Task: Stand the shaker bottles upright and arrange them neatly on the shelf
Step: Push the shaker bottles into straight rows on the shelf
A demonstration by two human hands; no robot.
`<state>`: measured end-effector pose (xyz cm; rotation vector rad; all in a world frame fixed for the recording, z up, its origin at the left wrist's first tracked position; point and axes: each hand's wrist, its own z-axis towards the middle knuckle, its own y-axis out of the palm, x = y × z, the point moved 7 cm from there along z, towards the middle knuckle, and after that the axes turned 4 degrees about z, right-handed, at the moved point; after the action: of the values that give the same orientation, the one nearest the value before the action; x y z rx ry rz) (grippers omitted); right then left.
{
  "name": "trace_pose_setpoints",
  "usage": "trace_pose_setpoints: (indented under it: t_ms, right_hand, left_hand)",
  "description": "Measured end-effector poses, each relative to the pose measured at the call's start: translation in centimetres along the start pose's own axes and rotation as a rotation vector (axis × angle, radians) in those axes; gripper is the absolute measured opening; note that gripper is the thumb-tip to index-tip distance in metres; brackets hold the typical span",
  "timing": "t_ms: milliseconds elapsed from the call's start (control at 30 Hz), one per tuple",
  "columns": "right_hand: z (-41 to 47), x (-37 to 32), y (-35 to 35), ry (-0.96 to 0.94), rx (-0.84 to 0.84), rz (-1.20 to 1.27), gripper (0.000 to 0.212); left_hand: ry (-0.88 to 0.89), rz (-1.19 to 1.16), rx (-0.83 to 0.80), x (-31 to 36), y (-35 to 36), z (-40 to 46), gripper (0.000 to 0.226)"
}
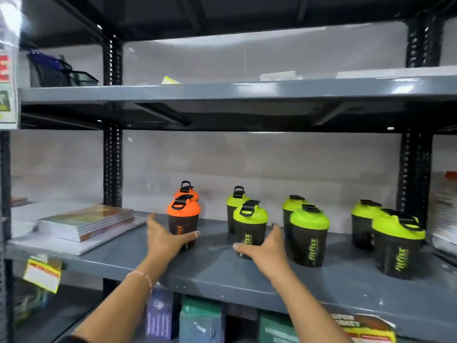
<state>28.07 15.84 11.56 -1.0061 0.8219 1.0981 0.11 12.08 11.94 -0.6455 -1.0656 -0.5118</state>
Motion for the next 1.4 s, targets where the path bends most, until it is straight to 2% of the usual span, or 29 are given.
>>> trace_pose_setpoints:
  t_ms: [67,133,200,267,467,1100,1267,1400]
  right_hand:
    - [0.7,-0.1,0.9,0.036,0.060,-0.016,0.101]
    - [0.9,-0.1,1.6,0.066,0.082,-0.060,0.074]
    - [0.8,-0.3,2.4,0.065,0.087,-0.119,0.068]
    - [0.7,-0.7,3.5,0.050,0.089,-0.147,0.069]
    - [0.2,-1.3,6.2,-0.005,0.075,-0.171,0.074]
    - [0.8,0.0,7.0,0.044,0.036,-0.195,0.067]
    - [0.5,-0.5,6.8,0.032,0.036,-0.191,0.065]
    - [-0.2,-0.7,6.8,0.023,-0.018,-0.145,0.073]
  left_hand:
    - [0.036,-0.056,-0.119,0.2,1.1,0.6,0.134]
    - [0.043,-0.023,-0.149,0.0,1.4,0.9,0.100]
    - [0.051,0.000,-0.136,-0.3,0.9,1.5,0.070]
    - [0.058,-0.013,-0.134,-0.9,0.1,2.3,0.064]
    - [0.071,-0.010,-0.177,-2.1,-1.9,4.1,0.067]
    - [0.077,0.035,-0.185,-2.2,-1.6,4.2,0.076]
    - [0.094,0.064,-0.202,-1.6,-2.2,2.7,0.086]
    - [0.245,0.066,-0.121,-0.6,-3.8,0.6,0.107]
